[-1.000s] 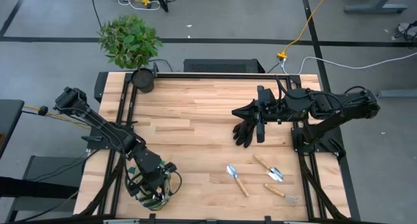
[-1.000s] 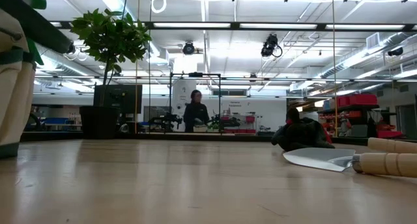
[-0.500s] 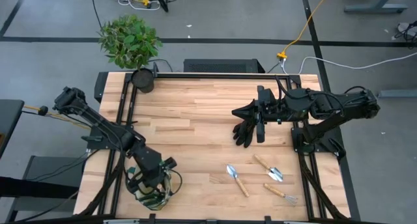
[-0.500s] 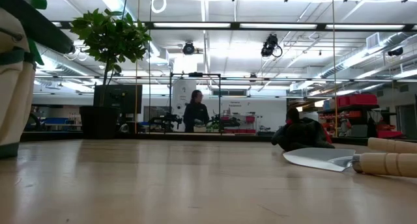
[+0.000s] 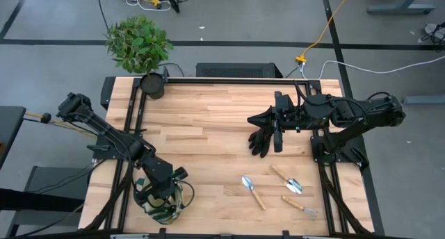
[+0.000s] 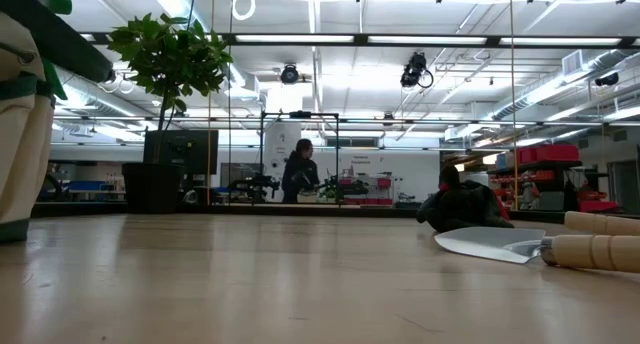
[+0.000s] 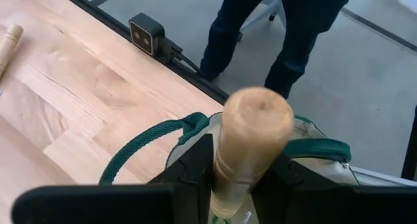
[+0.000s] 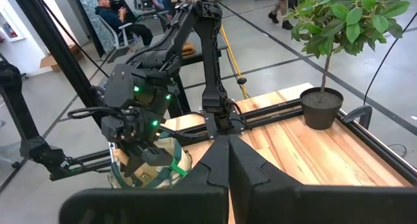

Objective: Pick & Place Garden tools in Gardening bag
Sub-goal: Put the top hand rake into the gardening bag, then put the right trowel into the gardening bag

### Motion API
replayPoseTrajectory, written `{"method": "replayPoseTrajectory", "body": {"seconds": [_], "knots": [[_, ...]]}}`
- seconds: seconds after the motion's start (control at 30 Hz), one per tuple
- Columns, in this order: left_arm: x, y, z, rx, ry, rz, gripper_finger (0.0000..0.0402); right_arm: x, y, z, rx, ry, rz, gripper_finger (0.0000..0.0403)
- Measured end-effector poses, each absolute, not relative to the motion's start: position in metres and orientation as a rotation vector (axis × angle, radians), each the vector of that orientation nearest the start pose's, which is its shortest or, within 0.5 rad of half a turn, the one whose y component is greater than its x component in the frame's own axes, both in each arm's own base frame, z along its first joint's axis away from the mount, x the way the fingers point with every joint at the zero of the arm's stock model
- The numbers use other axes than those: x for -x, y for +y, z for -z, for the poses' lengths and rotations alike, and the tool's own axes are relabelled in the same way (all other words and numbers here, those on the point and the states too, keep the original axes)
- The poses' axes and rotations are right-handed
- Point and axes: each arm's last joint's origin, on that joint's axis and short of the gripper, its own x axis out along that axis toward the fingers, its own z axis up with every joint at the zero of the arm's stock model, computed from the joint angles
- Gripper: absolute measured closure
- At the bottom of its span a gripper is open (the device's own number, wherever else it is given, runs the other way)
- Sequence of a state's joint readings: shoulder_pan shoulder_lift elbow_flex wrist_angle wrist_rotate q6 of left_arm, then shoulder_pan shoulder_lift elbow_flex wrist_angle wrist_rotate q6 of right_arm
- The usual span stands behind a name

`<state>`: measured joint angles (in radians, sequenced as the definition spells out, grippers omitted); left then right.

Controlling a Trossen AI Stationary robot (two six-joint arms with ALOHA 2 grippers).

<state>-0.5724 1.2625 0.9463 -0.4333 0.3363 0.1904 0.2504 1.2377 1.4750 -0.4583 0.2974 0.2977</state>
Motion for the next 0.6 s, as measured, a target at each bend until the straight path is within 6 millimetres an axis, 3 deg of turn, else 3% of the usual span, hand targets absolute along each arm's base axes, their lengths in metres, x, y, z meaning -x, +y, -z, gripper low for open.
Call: {"method": "replayPoseTrajectory", "body": {"seconds": [0.6], "knots": [[-0.2139,-0.1488,-0.2703,-0.270,0.694,0.925,0.0302,-0.2451,0.0539,-0.4480,-0.234,0.204,0.078,0.0403]]}}
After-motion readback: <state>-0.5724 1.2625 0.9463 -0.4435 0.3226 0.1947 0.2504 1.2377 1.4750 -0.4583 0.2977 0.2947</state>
